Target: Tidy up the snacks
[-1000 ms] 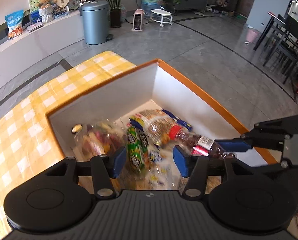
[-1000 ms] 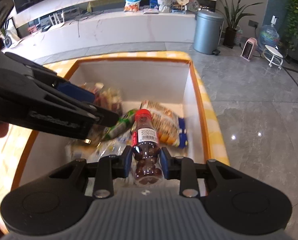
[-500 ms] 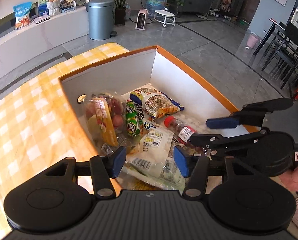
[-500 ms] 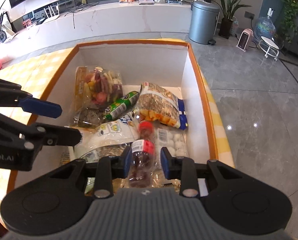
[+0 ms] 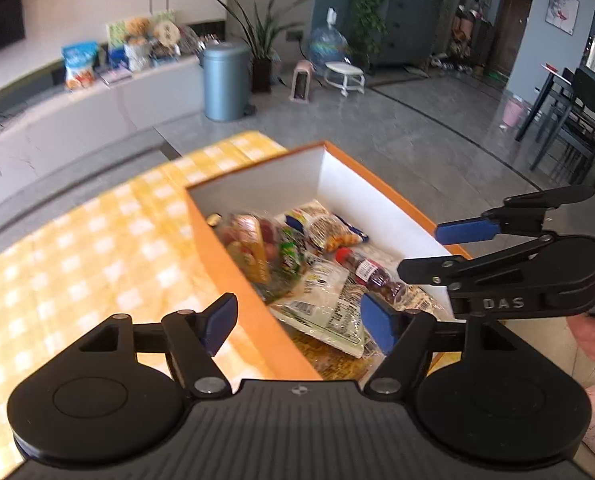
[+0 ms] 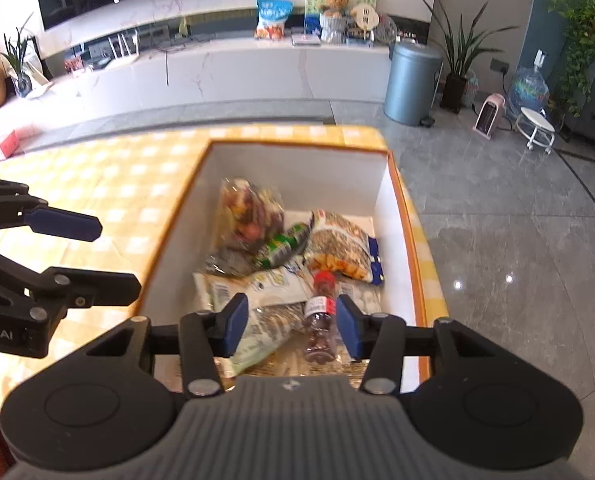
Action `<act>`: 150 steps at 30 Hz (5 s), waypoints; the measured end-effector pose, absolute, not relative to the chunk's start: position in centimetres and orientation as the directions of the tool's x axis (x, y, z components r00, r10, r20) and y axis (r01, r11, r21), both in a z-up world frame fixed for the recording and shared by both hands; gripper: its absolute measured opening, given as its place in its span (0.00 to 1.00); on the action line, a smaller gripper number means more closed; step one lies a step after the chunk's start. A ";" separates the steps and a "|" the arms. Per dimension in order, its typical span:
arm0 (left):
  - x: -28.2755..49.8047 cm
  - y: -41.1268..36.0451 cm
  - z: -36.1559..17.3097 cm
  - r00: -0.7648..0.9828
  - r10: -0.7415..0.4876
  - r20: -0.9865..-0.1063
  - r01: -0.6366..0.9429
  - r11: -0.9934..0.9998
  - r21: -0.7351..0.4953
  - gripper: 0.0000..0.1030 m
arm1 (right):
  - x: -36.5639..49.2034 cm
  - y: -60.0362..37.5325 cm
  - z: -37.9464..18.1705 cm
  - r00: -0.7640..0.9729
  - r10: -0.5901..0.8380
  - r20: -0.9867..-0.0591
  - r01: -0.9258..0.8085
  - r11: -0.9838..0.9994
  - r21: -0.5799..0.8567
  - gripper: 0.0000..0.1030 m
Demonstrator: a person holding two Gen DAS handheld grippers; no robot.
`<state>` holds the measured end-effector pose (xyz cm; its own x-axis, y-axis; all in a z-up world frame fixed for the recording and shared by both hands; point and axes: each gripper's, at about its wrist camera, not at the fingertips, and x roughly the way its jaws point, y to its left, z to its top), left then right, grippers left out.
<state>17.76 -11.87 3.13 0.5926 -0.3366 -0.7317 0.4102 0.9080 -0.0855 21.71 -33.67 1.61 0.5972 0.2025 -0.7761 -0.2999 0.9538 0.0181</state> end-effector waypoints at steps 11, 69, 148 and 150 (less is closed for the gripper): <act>10.9 -9.0 6.6 0.808 -0.243 -0.537 0.302 0.953 0.023 0.90 | 14.0 -31.2 7.5 0.743 0.266 -0.614 -0.354 0.935 -0.023 0.76; 4.7 -6.5 -2.9 0.852 0.000 -0.523 0.039 0.997 0.065 1.00 | 5.5 -28.0 -3.9 0.828 0.102 -0.552 -0.133 0.991 -0.016 0.97; 3.7 -6.3 -3.3 0.835 0.005 -0.551 0.012 1.000 0.028 1.00 | 4.8 -26.7 -4.2 0.820 0.093 -0.565 -0.140 0.989 -0.041 0.97; 3.7 -6.3 -3.3 0.834 0.004 -0.552 0.013 1.000 0.027 1.00 | 4.7 -26.7 -4.2 0.820 0.092 -0.565 -0.140 0.989 -0.042 0.97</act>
